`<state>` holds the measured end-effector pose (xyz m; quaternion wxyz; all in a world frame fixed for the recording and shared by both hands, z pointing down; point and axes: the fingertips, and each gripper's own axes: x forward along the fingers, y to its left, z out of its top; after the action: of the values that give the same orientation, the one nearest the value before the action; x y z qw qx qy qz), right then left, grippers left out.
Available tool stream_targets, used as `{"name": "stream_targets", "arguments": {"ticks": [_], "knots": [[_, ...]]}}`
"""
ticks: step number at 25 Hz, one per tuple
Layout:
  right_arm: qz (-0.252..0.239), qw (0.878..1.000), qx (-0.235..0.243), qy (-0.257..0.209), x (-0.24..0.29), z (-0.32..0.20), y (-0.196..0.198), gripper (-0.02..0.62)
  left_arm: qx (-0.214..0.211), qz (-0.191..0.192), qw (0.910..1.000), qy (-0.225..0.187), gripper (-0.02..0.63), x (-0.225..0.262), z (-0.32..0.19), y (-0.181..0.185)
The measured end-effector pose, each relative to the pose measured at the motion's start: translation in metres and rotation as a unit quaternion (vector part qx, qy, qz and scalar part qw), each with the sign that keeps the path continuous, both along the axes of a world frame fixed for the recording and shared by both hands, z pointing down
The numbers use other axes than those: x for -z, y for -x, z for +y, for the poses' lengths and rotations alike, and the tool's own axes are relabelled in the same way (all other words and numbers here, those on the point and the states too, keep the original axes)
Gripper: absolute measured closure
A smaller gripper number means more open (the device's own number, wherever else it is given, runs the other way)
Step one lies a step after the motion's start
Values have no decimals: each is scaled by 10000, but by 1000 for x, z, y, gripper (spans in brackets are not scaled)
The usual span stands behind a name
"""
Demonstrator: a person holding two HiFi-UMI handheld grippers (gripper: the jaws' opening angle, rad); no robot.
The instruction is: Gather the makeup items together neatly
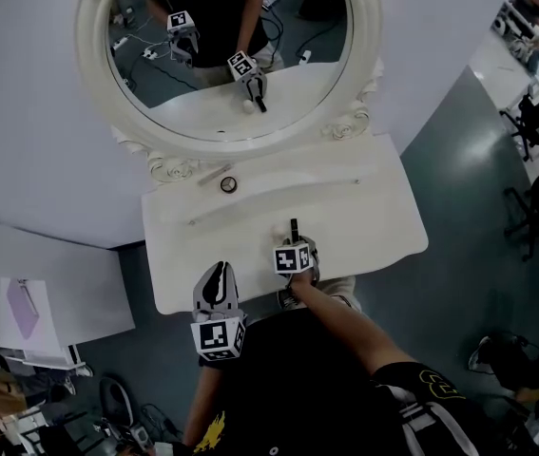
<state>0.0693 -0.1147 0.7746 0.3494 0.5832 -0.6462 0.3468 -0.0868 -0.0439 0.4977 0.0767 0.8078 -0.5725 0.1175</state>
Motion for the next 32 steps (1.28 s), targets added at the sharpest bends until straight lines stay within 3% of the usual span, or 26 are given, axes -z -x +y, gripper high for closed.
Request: {"name": "stream_targets", "arguments": {"ticks": [7, 16, 25, 32], "knots": [[77, 9986, 382, -344, 18, 2, 1, 405, -13, 17, 10000, 67, 560, -13, -5, 3], [-120, 9911, 487, -1234, 88, -24, 2, 407, 154, 11, 9999, 77, 557, -34, -46, 14], [-250, 9742, 747, -2114, 169, -63, 0, 428, 462, 241, 9980, 346, 446, -88, -105, 15], [-296, 9651, 1040, -2387, 188, -74, 3, 446, 754, -60, 9957, 537, 371, -115, -162, 11]]}}
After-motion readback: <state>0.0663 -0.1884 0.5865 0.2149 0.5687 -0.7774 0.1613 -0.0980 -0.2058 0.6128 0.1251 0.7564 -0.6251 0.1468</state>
